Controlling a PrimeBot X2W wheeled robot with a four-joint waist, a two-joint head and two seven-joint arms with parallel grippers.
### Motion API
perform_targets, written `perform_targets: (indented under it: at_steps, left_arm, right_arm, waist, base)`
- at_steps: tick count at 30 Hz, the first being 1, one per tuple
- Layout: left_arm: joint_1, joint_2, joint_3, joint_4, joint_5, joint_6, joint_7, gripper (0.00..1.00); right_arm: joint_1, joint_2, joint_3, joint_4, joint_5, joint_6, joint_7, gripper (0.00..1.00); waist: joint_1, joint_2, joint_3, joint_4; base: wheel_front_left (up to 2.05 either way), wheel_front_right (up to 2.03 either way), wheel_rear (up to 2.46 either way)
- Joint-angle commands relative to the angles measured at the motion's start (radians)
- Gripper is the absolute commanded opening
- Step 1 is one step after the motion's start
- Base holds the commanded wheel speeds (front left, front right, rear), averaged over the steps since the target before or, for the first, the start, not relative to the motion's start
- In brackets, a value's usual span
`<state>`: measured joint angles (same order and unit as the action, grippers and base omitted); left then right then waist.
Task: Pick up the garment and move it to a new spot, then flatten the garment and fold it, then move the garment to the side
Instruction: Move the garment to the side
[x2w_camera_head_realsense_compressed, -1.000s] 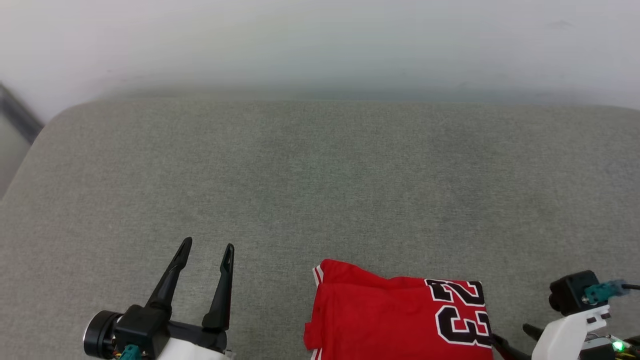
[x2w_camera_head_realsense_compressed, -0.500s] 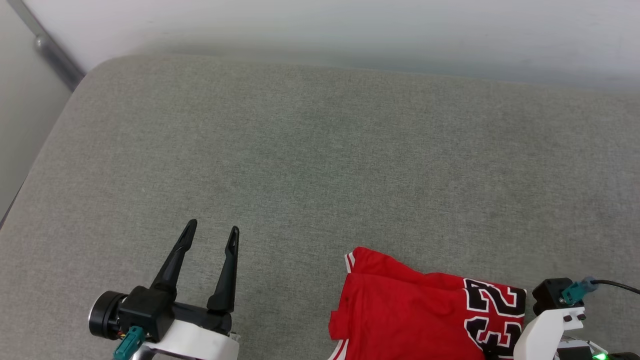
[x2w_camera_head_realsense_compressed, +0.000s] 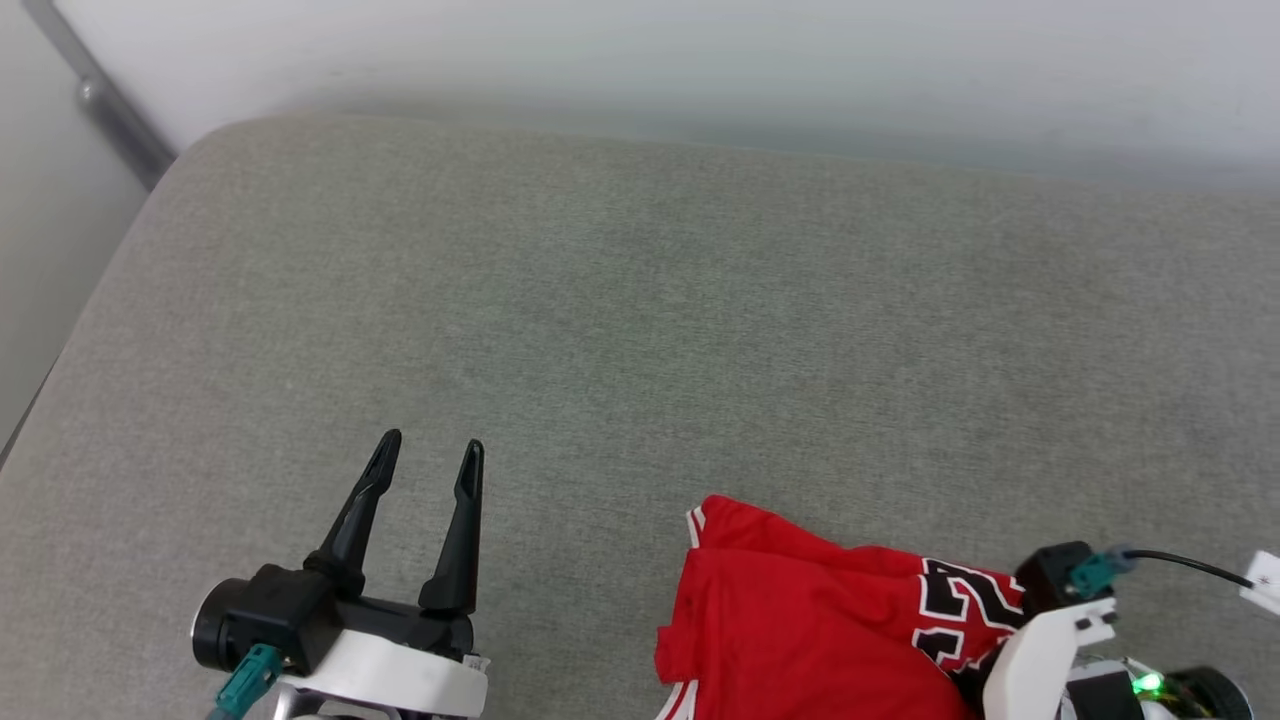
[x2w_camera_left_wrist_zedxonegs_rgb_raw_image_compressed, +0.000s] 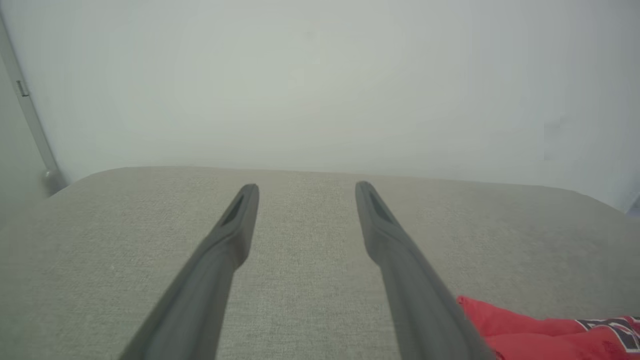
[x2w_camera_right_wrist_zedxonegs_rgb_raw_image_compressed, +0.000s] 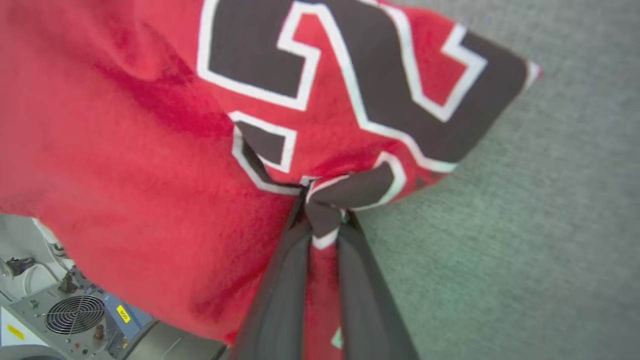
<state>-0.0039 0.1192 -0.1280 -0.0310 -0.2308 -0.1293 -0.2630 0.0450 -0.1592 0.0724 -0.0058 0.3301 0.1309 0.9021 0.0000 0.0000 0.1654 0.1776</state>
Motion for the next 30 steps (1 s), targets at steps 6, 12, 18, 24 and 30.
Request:
perform_targets:
  at_steps: [6, 12, 18, 24, 30]
  left_arm:
    - [-0.012, 0.018, -0.019, -0.022, -0.025, -0.002, -0.002, 1.0]
    - [-0.03, 0.022, -0.048, -0.041, -0.024, -0.001, -0.002, 1.0]
    - [-0.075, 0.051, -0.096, -0.054, -0.012, 0.0, -0.002, 1.0]
    - [-0.148, 0.09, -0.103, -0.069, 0.002, 0.0, -0.002, 1.0]
    - [-0.229, 0.134, -0.143, -0.1, 0.015, 0.0, -0.002, 1.0]
  right_arm:
    - [-0.112, -0.187, 0.145, -0.061, -0.1, -0.001, -0.057, 0.0]
    - [-0.323, -0.437, 0.345, -0.072, -0.171, -0.001, -0.101, 0.0]
    - [-0.479, -0.59, 0.43, -0.044, -0.157, -0.001, -0.125, 0.0]
    - [-0.589, -0.685, 0.423, 0.065, -0.147, -0.001, -0.22, 0.0]
    - [-0.65, -0.696, 0.308, 0.27, -0.167, -0.001, -0.359, 0.0]
  waist:
    - [0.0, 0.0, -0.017, -0.091]
    - [0.0, 0.0, 0.031, -0.25]
    - [0.0, 0.0, 0.115, -0.386]
    - [0.0, 0.0, 0.229, -0.476]
    - [0.0, 0.0, 0.354, -0.492]
  base:
    - [0.0, 0.0, 0.0]
    - [0.0, 0.0, 0.0]
    - [0.0, 0.0, 0.0]
    - [0.0, 0.0, 0.0]
    - [0.0, 0.0, 0.0]
